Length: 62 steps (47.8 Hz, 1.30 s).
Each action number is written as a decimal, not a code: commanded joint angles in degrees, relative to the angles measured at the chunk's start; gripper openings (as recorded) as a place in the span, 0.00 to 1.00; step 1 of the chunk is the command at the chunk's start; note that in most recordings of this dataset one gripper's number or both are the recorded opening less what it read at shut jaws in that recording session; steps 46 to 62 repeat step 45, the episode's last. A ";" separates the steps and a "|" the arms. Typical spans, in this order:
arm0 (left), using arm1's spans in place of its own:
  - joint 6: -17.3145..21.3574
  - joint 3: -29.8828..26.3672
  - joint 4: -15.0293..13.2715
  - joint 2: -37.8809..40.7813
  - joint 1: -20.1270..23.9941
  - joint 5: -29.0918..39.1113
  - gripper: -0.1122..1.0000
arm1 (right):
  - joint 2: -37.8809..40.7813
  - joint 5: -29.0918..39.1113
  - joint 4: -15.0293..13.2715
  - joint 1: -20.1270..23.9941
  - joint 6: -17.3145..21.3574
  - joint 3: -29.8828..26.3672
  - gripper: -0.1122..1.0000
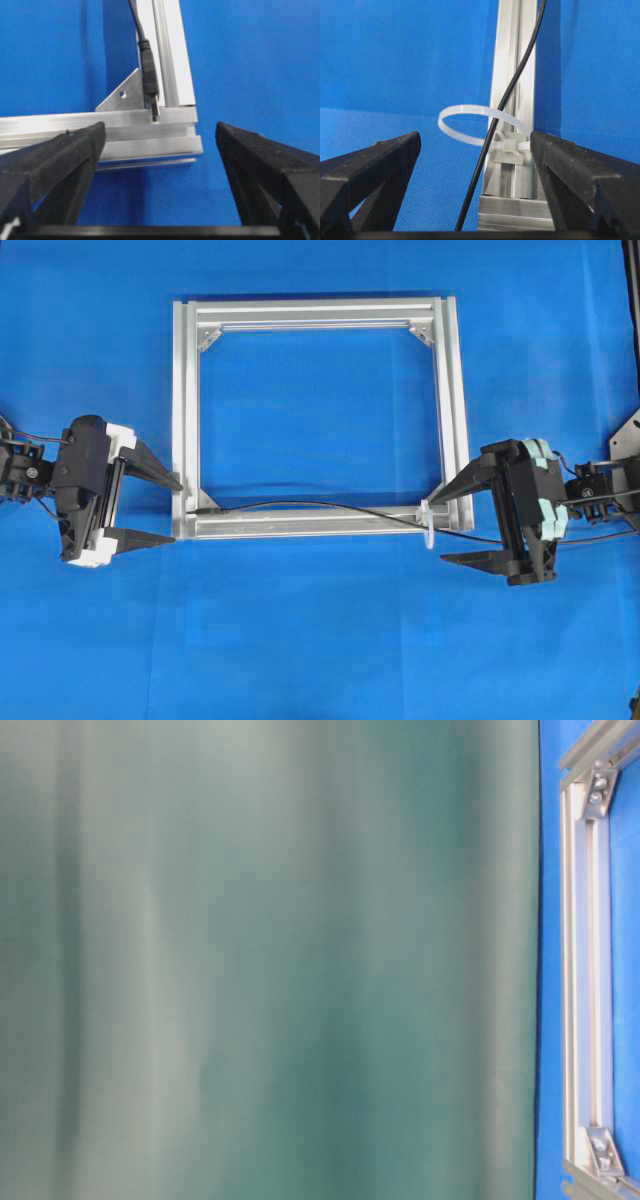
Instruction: Insert the wire through the string loop located on the right side.
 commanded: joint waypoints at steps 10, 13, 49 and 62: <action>0.09 -2.64 0.18 -1.76 -0.09 0.09 0.89 | -3.34 0.79 -0.09 -0.09 -0.09 -0.97 0.93; 0.35 -3.78 0.18 -2.90 -0.09 1.41 0.89 | -5.19 2.11 -0.09 -0.35 -0.09 -0.97 0.93; 0.97 -8.17 0.18 -10.11 1.23 12.92 0.89 | -16.08 11.78 -0.09 -2.55 -3.60 -1.85 0.93; 0.97 -8.17 0.18 -10.11 1.23 12.92 0.89 | -16.08 11.78 -0.09 -2.55 -3.60 -1.85 0.93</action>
